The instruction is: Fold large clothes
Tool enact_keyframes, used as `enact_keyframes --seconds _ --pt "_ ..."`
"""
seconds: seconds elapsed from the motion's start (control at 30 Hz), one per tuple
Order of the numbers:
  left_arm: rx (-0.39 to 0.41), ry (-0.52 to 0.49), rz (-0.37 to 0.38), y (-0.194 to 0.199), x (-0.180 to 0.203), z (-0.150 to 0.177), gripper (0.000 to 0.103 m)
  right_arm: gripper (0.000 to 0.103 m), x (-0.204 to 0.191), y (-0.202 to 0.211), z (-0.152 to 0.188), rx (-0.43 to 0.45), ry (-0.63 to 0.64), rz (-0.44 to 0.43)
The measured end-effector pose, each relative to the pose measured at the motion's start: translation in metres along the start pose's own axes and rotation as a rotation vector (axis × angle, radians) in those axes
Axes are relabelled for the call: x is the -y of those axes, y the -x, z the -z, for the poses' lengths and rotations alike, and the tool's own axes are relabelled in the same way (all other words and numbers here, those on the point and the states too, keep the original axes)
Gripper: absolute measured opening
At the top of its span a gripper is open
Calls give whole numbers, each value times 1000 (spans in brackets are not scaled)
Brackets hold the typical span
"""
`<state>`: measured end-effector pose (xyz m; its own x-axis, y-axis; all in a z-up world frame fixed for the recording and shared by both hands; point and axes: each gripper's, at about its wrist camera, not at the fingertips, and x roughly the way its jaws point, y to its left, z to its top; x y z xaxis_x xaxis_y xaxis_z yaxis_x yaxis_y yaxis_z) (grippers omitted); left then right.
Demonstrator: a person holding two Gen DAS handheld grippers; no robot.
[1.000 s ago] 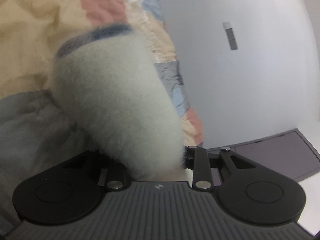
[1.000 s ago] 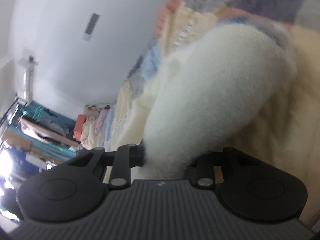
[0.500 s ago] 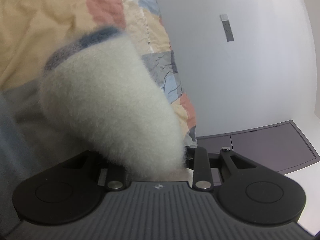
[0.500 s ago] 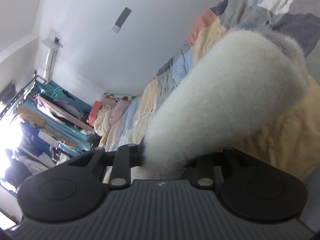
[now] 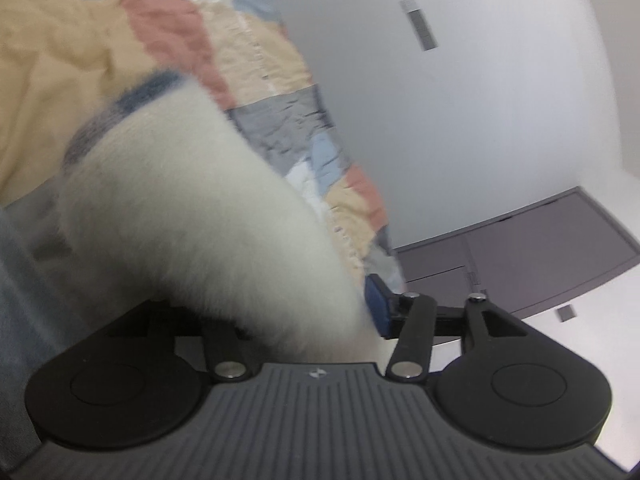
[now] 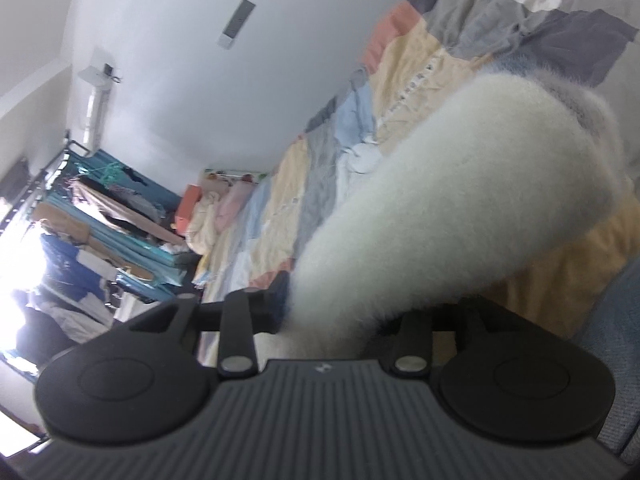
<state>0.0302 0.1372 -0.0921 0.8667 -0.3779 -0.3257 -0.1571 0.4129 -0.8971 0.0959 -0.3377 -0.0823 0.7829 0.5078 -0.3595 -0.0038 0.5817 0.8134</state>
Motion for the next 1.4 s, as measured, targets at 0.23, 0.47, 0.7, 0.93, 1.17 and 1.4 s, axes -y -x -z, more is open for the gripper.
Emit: enact_keyframes --seconds 0.23,0.47,0.7,0.93,1.17,1.4 --pt "22 -44 66 -20 6 -19 62 54 3 -17 -22 16 -20 -60" --pt "23 -122 25 -68 5 -42 68 55 11 -65 -46 -25 -17 2" --pt "4 -145 22 -127 -6 -77 68 55 24 -103 -67 -54 -44 36" --pt "-27 -179 -89 -180 -18 -105 68 55 28 -149 -89 -123 -57 92" --pt "-56 -304 -145 -217 -18 -116 69 52 49 -184 -108 -148 -111 104" --pt "-88 -460 -187 -247 -22 -105 74 51 60 -195 -117 -135 -6 120"
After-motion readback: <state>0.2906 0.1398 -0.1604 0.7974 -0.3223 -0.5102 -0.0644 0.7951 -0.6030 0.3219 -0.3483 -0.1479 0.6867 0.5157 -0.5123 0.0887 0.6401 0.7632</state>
